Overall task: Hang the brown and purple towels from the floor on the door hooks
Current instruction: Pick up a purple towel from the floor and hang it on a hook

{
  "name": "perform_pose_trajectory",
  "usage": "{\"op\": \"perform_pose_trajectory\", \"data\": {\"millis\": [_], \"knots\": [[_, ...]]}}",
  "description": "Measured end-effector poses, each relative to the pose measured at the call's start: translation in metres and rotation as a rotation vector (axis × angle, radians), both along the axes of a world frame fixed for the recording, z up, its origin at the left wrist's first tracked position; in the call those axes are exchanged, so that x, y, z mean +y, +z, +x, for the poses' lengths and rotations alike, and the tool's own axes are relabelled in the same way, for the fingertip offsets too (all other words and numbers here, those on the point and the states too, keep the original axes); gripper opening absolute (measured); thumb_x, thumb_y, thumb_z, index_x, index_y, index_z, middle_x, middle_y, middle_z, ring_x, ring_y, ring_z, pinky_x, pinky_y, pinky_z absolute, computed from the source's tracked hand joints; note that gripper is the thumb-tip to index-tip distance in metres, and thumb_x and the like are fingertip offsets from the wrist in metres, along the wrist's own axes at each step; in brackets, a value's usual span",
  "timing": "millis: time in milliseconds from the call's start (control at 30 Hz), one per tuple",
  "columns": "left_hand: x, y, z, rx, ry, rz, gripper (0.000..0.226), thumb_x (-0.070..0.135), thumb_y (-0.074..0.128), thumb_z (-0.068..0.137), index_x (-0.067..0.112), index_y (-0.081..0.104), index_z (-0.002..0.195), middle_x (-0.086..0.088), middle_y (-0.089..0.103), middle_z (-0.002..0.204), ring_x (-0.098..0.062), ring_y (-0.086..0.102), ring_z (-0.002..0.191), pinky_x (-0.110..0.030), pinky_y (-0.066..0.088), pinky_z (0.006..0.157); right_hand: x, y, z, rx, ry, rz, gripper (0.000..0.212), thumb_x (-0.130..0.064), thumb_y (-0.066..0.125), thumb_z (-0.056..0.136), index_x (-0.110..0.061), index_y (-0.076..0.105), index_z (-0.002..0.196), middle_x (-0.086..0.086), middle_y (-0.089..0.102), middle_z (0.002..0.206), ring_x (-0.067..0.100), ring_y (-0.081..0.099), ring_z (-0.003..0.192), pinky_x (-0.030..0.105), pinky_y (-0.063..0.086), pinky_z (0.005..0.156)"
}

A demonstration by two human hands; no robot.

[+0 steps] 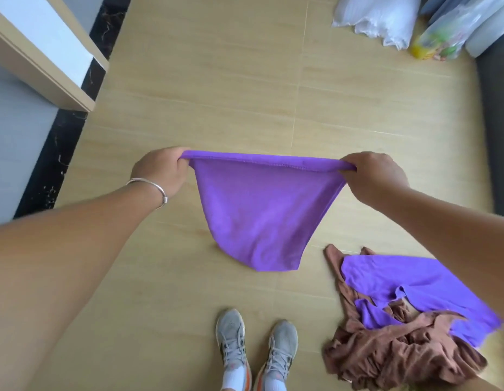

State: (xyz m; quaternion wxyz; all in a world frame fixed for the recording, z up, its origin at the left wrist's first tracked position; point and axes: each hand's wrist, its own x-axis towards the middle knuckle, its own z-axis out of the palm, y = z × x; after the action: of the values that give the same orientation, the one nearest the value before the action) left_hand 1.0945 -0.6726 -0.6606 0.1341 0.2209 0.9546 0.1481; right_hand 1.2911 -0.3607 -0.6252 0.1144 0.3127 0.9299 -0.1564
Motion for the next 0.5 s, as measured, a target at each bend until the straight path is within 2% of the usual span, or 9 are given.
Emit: {"op": "perform_pose_trajectory", "data": {"millis": [67, 200, 367, 500], "knots": [[0.010, 0.018, -0.016, 0.050, 0.019, 0.051, 0.032, 0.024, 0.040, 0.096, 0.026, 0.065, 0.116, -0.011, 0.067, 0.110, -0.035, 0.058, 0.094, -0.037, 0.045, 0.075, 0.005, 0.015, -0.018, 0.059, -0.001, 0.024, 0.022, -0.015, 0.045, 0.086, -0.025, 0.058, 0.071, 0.002, 0.061, 0.078, 0.029, 0.052, 0.075, 0.029, 0.031, 0.052], [0.026, 0.066, -0.052, 0.166, 0.029, 0.150, 0.038, 0.024, 0.040, 0.097, 0.022, 0.056, 0.132, -0.007, 0.060, 0.130, -0.033, 0.054, 0.116, -0.039, 0.044, 0.092, 0.018, 0.054, -0.045, 0.274, 0.009, 0.105, 0.021, -0.013, 0.048, 0.085, -0.019, 0.067, 0.086, 0.006, 0.063, 0.084, 0.031, 0.051, 0.078, 0.035, 0.042, 0.057], [0.030, 0.112, -0.073, 0.305, 0.000, 0.246, 0.040, 0.020, 0.039, 0.098, 0.018, 0.054, 0.134, -0.005, 0.058, 0.134, -0.030, 0.052, 0.120, -0.038, 0.042, 0.095, 0.028, 0.086, -0.060, 0.463, 0.008, 0.123, 0.023, -0.012, 0.049, 0.084, -0.021, 0.069, 0.093, 0.005, 0.064, 0.091, 0.029, 0.052, 0.080, 0.033, 0.038, 0.058], [0.019, 0.117, -0.067, 0.342, -0.053, 0.288, 0.038, 0.015, 0.043, 0.097, 0.014, 0.056, 0.133, -0.006, 0.058, 0.134, -0.028, 0.052, 0.122, -0.035, 0.041, 0.097, 0.025, 0.083, -0.053, 0.515, 0.061, 0.111, 0.025, -0.010, 0.051, 0.086, -0.021, 0.070, 0.099, 0.004, 0.067, 0.097, 0.030, 0.055, 0.085, 0.031, 0.035, 0.060]]}}
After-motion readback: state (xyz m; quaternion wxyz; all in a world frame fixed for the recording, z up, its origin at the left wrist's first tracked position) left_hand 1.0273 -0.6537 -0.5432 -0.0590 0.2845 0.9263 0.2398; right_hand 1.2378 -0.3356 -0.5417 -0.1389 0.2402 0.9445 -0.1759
